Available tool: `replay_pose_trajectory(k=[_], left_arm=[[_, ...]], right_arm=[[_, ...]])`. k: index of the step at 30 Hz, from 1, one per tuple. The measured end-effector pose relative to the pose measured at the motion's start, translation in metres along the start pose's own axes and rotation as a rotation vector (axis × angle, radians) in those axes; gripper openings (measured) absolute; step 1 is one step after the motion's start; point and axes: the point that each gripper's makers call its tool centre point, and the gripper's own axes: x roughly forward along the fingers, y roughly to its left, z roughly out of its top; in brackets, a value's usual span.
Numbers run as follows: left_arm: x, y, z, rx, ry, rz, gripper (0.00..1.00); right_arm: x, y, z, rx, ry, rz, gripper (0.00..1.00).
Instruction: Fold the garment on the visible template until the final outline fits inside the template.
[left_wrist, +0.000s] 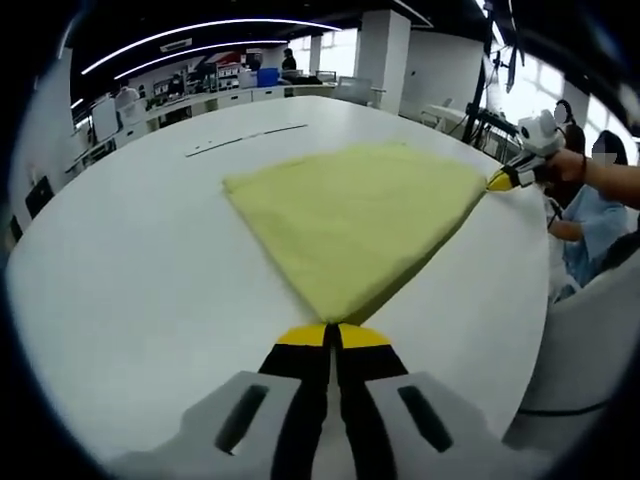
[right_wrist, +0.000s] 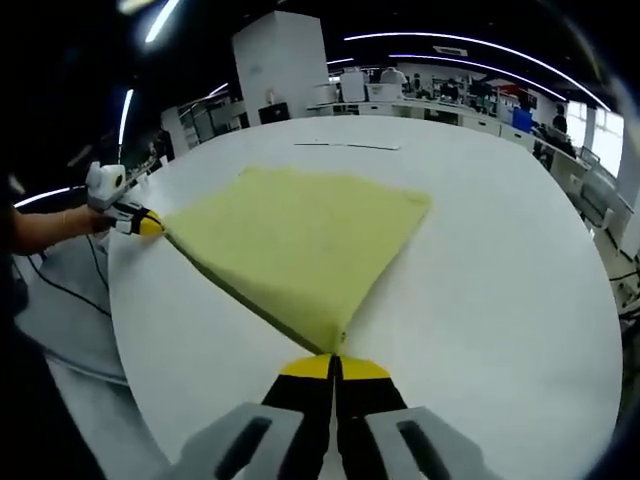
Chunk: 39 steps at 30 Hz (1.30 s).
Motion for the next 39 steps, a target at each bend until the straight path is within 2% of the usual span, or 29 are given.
replay_pose_trajectory(k=[8, 13, 17, 19, 22, 25, 26, 29, 35, 39], left_arm=[[-0.003, 0.002, -0.006, -0.023, -0.010, 0.032, 0.00], [-0.004, 0.005, -0.013, -0.044, 0.008, 0.044, 0.00], [-0.007, 0.006, -0.009, -0.096, -0.026, 0.050, 0.00], [-0.008, 0.007, -0.007, -0.121, -0.039, 0.053, 0.05], [-0.011, 0.007, -0.001, -0.159, -0.072, 0.065, 0.15], [-0.015, 0.008, 0.006, -0.219, -0.115, 0.071, 0.26], [-0.015, 0.009, 0.007, -0.223, -0.119, 0.073, 0.29], [-0.018, 0.009, 0.010, -0.230, -0.132, 0.076, 0.39], [-0.027, 0.006, 0.027, -0.231, -0.175, 0.077, 0.59], [-0.037, 0.002, 0.040, -0.251, -0.195, 0.079, 0.72]], right_arm=[[0.000, 0.004, -0.003, 0.011, 0.004, 0.007, 0.00], [0.002, 0.006, -0.001, 0.027, -0.004, 0.019, 0.00], [0.002, 0.005, -0.001, 0.049, -0.016, 0.007, 0.00], [0.002, 0.005, 0.000, 0.066, -0.024, 0.004, 0.00], [0.001, 0.005, 0.002, 0.072, -0.034, -0.006, 0.13], [-0.001, 0.006, 0.007, 0.079, -0.041, -0.016, 0.32], [-0.002, 0.006, 0.008, 0.077, -0.040, -0.017, 0.39], [-0.004, 0.009, 0.012, 0.059, -0.039, -0.019, 0.51], [-0.010, 0.017, 0.029, 0.061, -0.069, -0.019, 0.70], [-0.017, 0.025, 0.042, 0.074, -0.098, -0.008, 0.77]])
